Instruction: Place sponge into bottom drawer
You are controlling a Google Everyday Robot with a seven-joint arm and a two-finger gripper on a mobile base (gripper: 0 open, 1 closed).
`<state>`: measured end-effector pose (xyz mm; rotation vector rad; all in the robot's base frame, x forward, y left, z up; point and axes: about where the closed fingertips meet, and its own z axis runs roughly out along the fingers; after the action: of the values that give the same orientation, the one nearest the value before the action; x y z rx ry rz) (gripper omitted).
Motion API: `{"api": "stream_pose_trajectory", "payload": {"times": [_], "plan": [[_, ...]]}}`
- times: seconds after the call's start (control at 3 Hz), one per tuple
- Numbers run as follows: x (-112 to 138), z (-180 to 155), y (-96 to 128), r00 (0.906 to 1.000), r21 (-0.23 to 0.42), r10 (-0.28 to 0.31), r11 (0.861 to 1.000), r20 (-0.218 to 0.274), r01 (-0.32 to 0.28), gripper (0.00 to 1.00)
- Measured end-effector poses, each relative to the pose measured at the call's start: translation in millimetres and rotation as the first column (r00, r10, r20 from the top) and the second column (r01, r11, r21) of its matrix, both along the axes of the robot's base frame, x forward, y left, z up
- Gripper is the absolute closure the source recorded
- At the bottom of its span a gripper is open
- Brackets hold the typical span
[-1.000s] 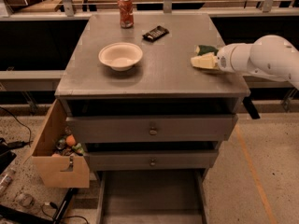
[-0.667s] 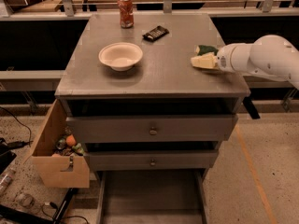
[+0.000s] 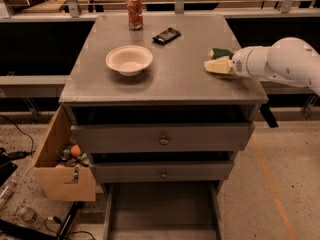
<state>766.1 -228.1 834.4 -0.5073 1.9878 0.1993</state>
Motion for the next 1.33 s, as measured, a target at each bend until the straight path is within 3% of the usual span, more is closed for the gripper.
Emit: {"api": "stream_pose_trajectory", "payload": {"times": [0.33,0.67,1.0,1.33], "plan": [[0,0,0,1.0000,0.000,0.000,1.000,0.000,0.000,1.00],[-44,75,-44,0.9968,-0.034,-0.001,0.999,0.080,0.004,1.00],[-73,135,-81,0.9918,-0.067,-0.013,0.998,0.127,0.022,1.00],[-93,166,-105,0.9885,-0.081,-0.014,0.996,0.150,0.027,1.00]]}}
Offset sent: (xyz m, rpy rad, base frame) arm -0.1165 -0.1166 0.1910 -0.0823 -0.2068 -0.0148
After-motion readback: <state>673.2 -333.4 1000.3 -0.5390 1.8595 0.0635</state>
